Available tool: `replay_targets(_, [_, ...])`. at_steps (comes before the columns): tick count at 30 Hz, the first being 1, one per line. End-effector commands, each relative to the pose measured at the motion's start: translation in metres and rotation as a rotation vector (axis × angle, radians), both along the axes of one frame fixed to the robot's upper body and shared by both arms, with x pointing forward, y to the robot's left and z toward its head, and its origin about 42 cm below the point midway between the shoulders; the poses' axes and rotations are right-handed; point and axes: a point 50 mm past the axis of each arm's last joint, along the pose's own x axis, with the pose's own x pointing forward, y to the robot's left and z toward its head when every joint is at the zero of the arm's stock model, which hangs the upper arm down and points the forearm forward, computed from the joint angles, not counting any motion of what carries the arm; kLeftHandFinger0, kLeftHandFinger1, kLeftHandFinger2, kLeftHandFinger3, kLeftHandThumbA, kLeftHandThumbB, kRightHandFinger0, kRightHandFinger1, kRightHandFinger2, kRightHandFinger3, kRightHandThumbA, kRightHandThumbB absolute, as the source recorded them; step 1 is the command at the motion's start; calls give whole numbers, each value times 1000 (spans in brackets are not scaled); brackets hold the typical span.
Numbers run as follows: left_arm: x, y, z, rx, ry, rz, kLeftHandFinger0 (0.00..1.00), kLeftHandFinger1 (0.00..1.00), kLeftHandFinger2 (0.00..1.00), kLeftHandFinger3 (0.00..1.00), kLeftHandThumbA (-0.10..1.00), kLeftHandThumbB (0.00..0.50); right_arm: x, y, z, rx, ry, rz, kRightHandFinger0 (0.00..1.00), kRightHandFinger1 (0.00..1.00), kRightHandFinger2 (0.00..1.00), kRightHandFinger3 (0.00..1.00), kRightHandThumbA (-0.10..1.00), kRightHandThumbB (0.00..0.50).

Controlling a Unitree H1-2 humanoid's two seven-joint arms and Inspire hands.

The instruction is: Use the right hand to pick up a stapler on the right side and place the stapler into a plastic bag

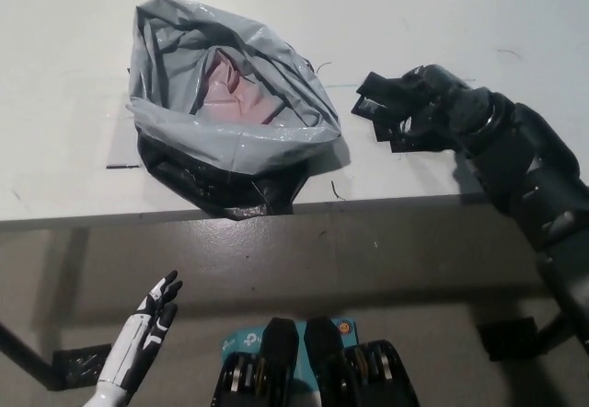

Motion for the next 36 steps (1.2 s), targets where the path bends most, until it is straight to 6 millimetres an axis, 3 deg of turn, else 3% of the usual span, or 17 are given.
replay_targets(1, [10, 1, 17, 14, -21, -23, 1000, 1000, 1000, 1000, 825, 438, 6, 22, 33, 63, -264, 40, 0, 225, 458, 391, 360, 281])
replay_targets(4, [10, 1, 17, 13, -22, -25, 1000, 1000, 1000, 1000, 778, 420, 5, 21, 32, 101, -297, 47, 19, 254, 470, 373, 377, 255])
replay_targets(6, [10, 0, 18, 8, -27, -32, 1000, 1000, 1000, 1000, 763, 413, 4, 17, 30, 127, -311, 35, 0, 199, 395, 249, 394, 255])
replay_targets(11, [14, 0, 20, 12, -53, -31, 1000, 1000, 1000, 1000, 739, 402, 4, 5, 27, 183, -327, 7, 15, 299, 557, 412, 383, 250])
replay_targets(12, [15, 0, 20, -1, -56, -31, 1000, 1000, 1000, 1000, 721, 393, 4, 0, 24, 202, -323, -13, 43, 366, 617, 501, 409, 256])
replay_targets(15, [16, 0, 19, 0, -76, -32, 1000, 1000, 1000, 1000, 721, 375, 5, -10, 26, 248, -326, -59, 81, 409, 635, 571, 448, 279])
replay_targets(19, [17, 1, 18, -22, -80, -34, 1000, 1000, 1000, 1000, 714, 382, 8, -12, 39, 378, -350, -111, 135, 395, 561, 320, 472, 303])
replay_targets(20, [17, 1, 18, -21, -78, -34, 1000, 1000, 1000, 1000, 714, 384, 10, -11, 45, 446, -356, -121, 101, 361, 539, 263, 457, 311])
replay_targets(24, [16, 1, 16, -20, -78, -31, 1000, 1000, 1000, 1000, 714, 380, 16, 0, 75, 606, -375, -133, 156, 391, 556, 186, 454, 307])
replay_targets(26, [15, 0, 14, -16, -76, -22, 1000, 1000, 1000, 1000, 723, 380, 19, 12, 104, 699, -419, -91, 34, 254, 437, 143, 411, 279])
replay_targets(27, [14, -1, 13, -24, -76, -19, 1000, 1000, 1000, 1000, 726, 371, 21, 21, 124, 727, -438, -74, 56, 271, 459, 419, 451, 312])
replay_targets(29, [14, 0, 12, -27, -78, -16, 1000, 1000, 1000, 1000, 763, 379, 22, 31, 144, 774, -456, -53, 2, 222, 452, 557, 413, 329])
replay_targets(30, [13, 1, 12, -22, -76, -14, 1000, 1000, 1000, 1000, 785, 386, 21, 37, 154, 775, -474, -38, 271, 540, 816, 679, 444, 348])
replay_targets(31, [13, 1, 12, -17, -74, -14, 1000, 1000, 1000, 1000, 796, 385, 20, 40, 160, 759, -491, -29, 433, 593, 828, 672, 447, 351])
replay_targets(32, [13, 1, 11, -16, -69, -11, 1000, 1000, 1000, 1000, 835, 400, 19, 52, 176, 725, -520, 11, 209, 337, 482, 221, 495, 329])
replay_targets(34, [12, 0, 10, -12, -61, -7, 1000, 1000, 1000, 1000, 858, 406, 17, 64, 189, 665, -548, 50, 99, 218, 337, 24, 534, 325])
replay_targets(36, [10, -1, 9, -5, -45, -4, 1000, 1000, 1000, 1000, 873, 405, 11, 88, 201, 520, -623, 143, 6, 193, 351, 1, 524, 320])
